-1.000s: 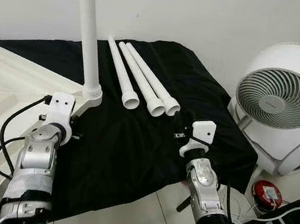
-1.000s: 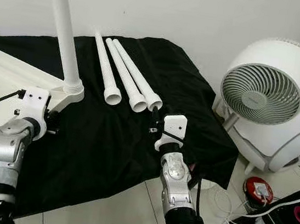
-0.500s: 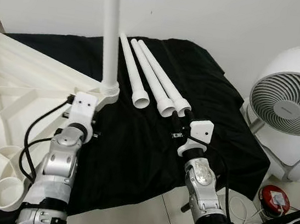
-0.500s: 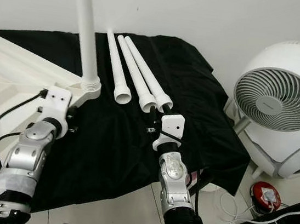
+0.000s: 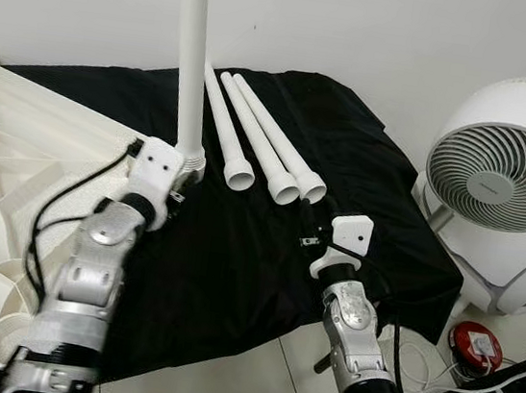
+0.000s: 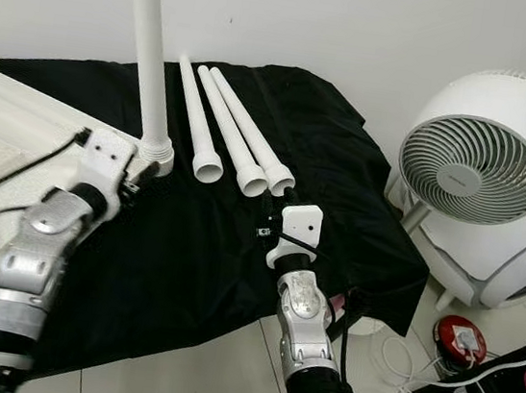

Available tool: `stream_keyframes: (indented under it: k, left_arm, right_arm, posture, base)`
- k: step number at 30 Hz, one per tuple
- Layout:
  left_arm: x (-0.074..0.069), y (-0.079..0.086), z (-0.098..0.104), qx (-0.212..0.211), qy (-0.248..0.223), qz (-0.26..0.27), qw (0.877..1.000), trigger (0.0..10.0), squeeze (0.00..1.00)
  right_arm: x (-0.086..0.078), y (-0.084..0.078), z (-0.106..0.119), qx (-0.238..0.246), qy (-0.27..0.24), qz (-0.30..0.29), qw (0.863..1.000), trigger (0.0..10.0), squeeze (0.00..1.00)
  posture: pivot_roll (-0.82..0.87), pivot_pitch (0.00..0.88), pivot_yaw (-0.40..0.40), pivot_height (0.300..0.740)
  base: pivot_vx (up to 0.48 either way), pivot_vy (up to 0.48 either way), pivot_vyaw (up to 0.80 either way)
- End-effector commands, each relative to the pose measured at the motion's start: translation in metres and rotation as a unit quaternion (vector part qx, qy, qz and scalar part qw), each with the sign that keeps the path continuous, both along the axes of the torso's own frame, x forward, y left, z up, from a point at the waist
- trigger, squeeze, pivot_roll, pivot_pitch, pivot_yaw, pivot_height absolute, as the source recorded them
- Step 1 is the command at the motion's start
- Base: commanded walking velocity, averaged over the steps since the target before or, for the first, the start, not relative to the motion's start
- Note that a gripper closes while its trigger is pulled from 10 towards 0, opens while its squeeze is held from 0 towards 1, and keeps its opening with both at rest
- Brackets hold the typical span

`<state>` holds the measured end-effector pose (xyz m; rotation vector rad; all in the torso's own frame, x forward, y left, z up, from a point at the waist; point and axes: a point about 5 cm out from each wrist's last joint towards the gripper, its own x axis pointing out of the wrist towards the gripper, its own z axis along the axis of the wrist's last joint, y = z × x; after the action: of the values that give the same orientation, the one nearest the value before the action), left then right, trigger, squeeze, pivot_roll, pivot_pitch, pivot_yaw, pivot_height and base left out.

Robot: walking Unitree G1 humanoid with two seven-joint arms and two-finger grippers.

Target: Building children table

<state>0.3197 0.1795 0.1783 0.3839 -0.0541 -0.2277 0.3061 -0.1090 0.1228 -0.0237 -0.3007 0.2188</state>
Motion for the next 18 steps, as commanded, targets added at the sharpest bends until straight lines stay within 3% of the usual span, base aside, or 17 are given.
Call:
stream_keyframes:
  k: [1, 6, 18]
  left_arm:
    - [0.002, 0.013, 0.004, -0.005, 0.004, -0.020, 1.000, 10.0, 0.00]
    - [0.005, 0.036, 0.007, 0.047, 0.007, -0.020, 0.999, 10.0, 0.00]
    - [-0.008, 0.071, 0.001, 0.088, 0.046, -0.075, 0.992, 10.0, 0.00]
  right_arm:
    - [-0.002, -0.002, 0.001, -0.004, -0.007, 0.002, 1.000, 10.0, 0.00]
    - [-0.003, -0.005, -0.001, 0.000, 0.001, 0.007, 1.000, 10.0, 0.00]
    - [-0.007, -0.024, -0.004, -0.019, 0.006, 0.000, 1.000, 10.0, 0.00]
  posture:
    - [0.03, 0.008, -0.026, 0.740]
    - [0.04, 0.007, -0.032, 0.740]
    - [0.04, 0.013, -0.040, 0.740]
  base:
    - [0.000, 0.000, 0.00]
    - [0.000, 0.000, 0.00]
    - [0.000, 0.000, 0.00]
